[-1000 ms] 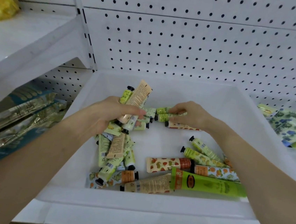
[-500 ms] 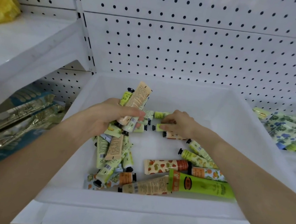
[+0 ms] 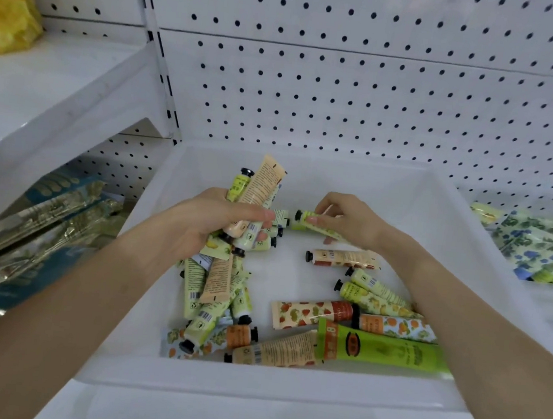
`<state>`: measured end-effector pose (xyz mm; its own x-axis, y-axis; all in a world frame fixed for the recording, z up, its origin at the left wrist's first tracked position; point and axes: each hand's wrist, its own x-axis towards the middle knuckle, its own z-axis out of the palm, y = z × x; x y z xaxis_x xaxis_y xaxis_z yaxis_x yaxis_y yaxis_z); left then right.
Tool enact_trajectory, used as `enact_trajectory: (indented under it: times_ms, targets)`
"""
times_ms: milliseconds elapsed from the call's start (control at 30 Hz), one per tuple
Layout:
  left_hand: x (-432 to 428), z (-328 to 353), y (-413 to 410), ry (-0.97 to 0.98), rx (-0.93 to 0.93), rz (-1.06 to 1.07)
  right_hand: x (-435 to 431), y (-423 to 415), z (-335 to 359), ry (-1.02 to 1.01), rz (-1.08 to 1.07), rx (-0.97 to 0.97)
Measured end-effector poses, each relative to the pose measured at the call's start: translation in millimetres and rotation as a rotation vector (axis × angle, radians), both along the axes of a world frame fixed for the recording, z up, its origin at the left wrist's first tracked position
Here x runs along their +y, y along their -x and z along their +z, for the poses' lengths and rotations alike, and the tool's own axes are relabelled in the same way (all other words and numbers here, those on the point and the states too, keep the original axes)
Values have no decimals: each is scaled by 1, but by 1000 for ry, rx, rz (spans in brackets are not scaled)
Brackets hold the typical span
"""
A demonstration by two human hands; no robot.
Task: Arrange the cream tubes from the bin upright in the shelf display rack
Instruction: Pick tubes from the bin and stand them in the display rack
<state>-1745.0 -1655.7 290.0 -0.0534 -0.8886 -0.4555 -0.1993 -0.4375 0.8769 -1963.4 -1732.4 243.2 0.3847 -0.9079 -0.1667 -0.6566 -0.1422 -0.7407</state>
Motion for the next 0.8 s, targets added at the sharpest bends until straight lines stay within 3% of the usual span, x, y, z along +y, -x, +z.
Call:
enact_trajectory:
  times_ms: [100, 300, 367, 500, 633, 800]
  targets:
    - [3, -3, 6, -20, 14, -23, 2, 5, 12, -69, -64, 15]
    - [14, -5, 19, 7, -65, -128, 9, 8, 45, -324, -57, -181]
    - [17, -3, 21, 24, -67, -127, 17, 10, 64, -334, -46, -115]
    - [24, 12, 28, 36, 30, -52, 49, 37, 112, -126, -175, 20]
    - [33, 31, 55, 107, 125, -54, 92, 93, 151, 94, -410, -112]
    - [37, 49, 122, 120, 294, -24, 115, 171, 176, 310, -564, -27]
